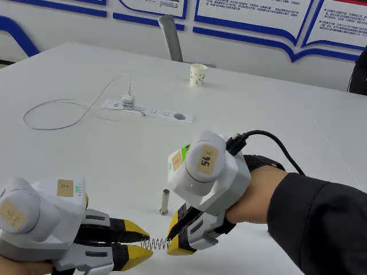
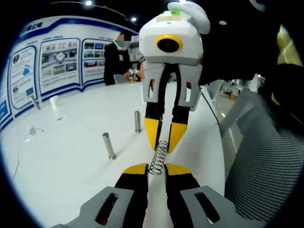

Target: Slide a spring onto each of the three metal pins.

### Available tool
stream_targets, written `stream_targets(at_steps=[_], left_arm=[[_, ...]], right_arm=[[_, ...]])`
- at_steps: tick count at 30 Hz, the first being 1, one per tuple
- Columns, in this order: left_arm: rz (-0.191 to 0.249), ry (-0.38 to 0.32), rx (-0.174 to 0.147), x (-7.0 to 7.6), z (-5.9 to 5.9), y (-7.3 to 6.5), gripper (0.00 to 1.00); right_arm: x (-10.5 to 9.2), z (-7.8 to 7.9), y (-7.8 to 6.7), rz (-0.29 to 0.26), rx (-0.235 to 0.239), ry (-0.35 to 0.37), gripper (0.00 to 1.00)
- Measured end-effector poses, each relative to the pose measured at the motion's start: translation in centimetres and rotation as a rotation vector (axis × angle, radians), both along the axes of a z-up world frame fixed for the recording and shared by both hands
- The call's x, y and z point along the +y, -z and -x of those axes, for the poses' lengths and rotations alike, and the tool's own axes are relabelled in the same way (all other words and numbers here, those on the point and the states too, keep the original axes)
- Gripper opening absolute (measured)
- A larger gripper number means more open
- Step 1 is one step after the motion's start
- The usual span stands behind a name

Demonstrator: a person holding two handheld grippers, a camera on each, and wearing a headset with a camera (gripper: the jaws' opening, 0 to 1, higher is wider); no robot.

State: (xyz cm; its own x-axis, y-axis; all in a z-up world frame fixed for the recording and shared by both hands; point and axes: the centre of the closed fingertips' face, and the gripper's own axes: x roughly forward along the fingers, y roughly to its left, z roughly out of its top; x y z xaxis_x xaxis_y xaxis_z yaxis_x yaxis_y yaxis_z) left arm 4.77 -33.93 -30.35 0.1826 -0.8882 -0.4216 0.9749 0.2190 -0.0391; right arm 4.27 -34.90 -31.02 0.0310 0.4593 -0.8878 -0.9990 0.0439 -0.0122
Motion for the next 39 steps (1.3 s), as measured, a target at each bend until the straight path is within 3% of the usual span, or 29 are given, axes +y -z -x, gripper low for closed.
stream_targets(at_steps=[19, 39], left_arm=[[-0.006, 0.0, 0.003, 0.1, 0.0, 0.2, 0.12], [0.002, 0.006, -0.002, 0.0, 0.1, -0.1, 0.12]], right_arm=[[0.6, 0.1, -1.6, -0.008, -0.031, -0.022, 0.12], [2.8, 0.2, -3.8, -0.056, -0.061, -0.043, 0.12]])
